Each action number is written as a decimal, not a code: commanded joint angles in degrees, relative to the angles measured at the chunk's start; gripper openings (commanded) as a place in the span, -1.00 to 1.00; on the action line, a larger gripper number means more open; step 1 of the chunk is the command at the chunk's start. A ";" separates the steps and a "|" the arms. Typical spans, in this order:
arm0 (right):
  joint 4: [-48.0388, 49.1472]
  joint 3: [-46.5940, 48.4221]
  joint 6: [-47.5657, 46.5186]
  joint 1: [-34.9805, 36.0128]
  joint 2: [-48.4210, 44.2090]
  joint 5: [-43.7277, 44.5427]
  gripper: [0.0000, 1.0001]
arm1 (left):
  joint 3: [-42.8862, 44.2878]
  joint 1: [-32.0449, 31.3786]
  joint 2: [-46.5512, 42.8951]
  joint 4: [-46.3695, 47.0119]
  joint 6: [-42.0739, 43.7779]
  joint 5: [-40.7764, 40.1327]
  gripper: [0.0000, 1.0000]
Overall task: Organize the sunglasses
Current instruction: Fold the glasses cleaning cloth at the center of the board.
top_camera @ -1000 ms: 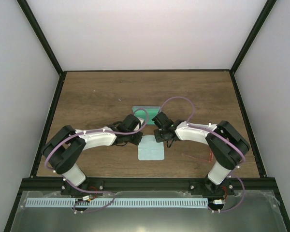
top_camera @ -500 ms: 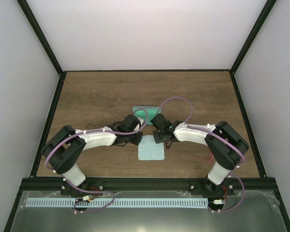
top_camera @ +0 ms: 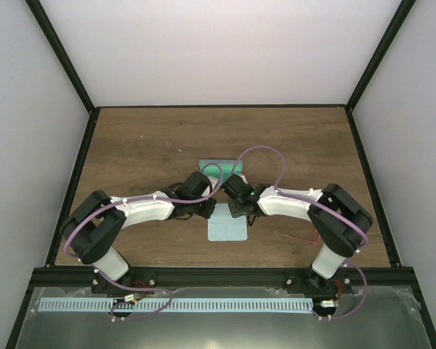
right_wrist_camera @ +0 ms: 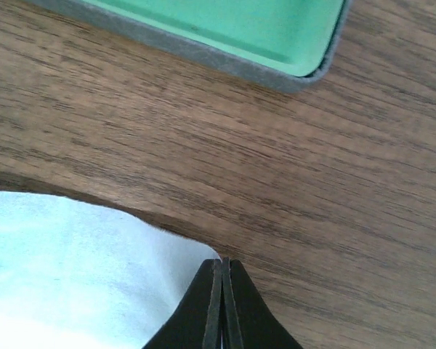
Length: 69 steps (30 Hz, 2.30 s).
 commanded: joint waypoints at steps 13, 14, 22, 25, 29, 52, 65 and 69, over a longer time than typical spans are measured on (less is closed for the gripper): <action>-2.31 1.12 0.51 0.53 -5.31 2.59 -0.99 | -0.68 -0.75 -3.54 0.06 -0.68 -0.74 -0.92; -2.17 1.00 0.30 0.60 -5.43 2.24 -0.99 | -0.70 -0.87 -3.88 -0.19 -0.69 -1.16 -0.92; -2.85 -0.01 0.65 1.12 -6.29 1.81 -0.99 | -0.79 -1.71 -5.32 -0.54 -0.83 -1.28 -0.92; -2.90 -0.75 0.98 1.52 -6.96 1.77 -0.99 | -0.53 -1.90 -4.75 -1.20 -1.02 -1.73 -0.92; -2.71 -1.67 1.30 2.59 -7.94 1.51 -0.99 | 0.72 -2.00 -4.25 -3.04 -1.89 -3.54 -0.92; -0.36 -8.42 2.35 3.79 -14.53 -1.88 -0.99 | -1.98 -3.37 -7.15 -3.46 -3.31 -3.12 -0.92; 0.22 -9.52 3.07 4.90 -14.29 -1.94 -0.99 | -5.82 -4.10 -10.43 -2.36 -4.38 -2.76 -0.92; 0.22 -9.73 3.51 5.67 -14.37 -1.79 -0.99 | -6.27 -4.18 -10.36 -1.97 -4.54 -2.60 -0.92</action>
